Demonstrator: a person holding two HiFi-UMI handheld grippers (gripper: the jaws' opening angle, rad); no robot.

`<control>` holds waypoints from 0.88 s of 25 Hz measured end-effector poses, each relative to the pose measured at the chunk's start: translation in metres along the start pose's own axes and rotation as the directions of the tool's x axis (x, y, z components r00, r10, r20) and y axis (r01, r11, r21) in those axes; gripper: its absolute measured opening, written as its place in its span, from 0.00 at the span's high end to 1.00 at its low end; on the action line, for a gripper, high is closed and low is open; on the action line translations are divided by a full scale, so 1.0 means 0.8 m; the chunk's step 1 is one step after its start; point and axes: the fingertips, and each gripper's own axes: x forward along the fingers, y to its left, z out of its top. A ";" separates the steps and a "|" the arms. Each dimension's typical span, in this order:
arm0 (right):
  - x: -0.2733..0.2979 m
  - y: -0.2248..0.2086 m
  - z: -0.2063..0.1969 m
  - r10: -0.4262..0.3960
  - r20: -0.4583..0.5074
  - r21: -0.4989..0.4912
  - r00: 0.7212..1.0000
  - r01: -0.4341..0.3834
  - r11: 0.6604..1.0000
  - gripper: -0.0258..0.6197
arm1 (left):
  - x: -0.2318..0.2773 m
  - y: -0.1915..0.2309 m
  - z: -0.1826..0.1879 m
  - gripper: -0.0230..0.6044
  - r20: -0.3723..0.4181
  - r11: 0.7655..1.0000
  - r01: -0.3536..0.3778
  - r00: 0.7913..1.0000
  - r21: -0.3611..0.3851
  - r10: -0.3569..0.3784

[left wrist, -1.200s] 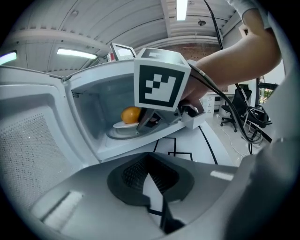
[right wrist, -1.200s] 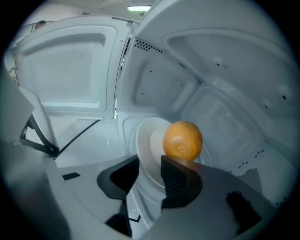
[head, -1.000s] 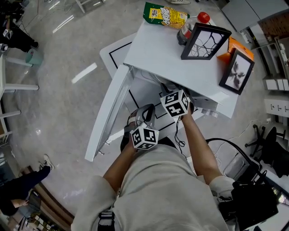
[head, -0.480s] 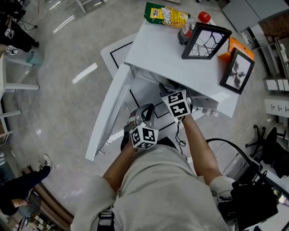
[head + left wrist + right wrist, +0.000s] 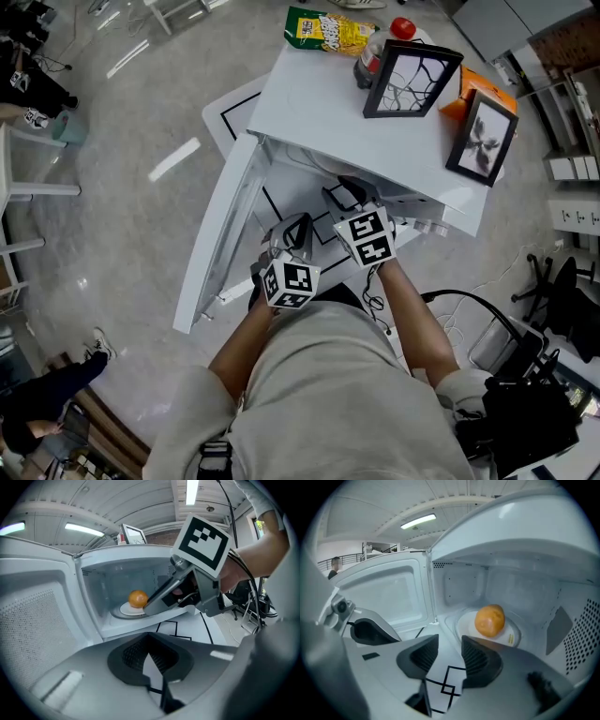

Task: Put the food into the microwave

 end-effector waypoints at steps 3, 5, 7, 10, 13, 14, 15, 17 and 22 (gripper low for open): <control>-0.013 0.010 -0.007 0.013 0.020 0.023 1.000 -0.013 1.000 0.72 | -0.004 -0.003 -0.001 0.95 -0.003 1.000 0.008 1.000 -0.011 -0.008; -0.022 0.015 -0.009 0.015 0.039 0.043 0.999 -0.017 0.999 0.72 | -0.007 -0.005 -0.001 0.95 -0.005 0.999 0.013 1.000 -0.038 -0.013; -0.033 0.020 -0.007 0.012 0.073 0.070 0.997 -0.017 0.997 0.85 | -0.013 -0.006 0.000 0.95 -0.004 0.997 0.012 1.000 -0.074 -0.012; -0.047 0.030 -0.007 0.012 0.114 0.081 0.993 -0.022 0.997 0.94 | -0.018 -0.009 0.004 0.95 0.006 0.993 0.016 1.000 -0.116 -0.015; -0.059 0.039 -0.015 0.023 0.124 0.084 0.992 -0.033 0.996 0.94 | -0.019 -0.013 0.010 0.95 0.022 0.992 0.028 0.999 -0.123 -0.026; -0.062 0.041 -0.018 0.022 0.128 0.091 0.992 -0.034 0.995 0.94 | -0.019 -0.014 0.012 0.95 0.026 0.992 0.030 0.999 -0.124 -0.027; -0.066 0.043 -0.021 0.020 0.133 0.101 0.991 -0.033 0.994 0.94 | -0.020 -0.015 0.014 0.95 0.030 0.991 0.032 0.999 -0.128 -0.028; -0.075 0.043 -0.026 0.008 0.147 0.123 0.989 -0.026 0.992 0.94 | -0.020 -0.017 0.019 0.95 0.038 0.990 0.037 0.999 -0.134 -0.032; -0.096 0.042 -0.027 -0.018 0.203 0.133 0.979 -0.009 0.991 0.94 | -0.026 -0.022 0.033 0.95 0.055 0.991 0.047 0.998 -0.122 -0.041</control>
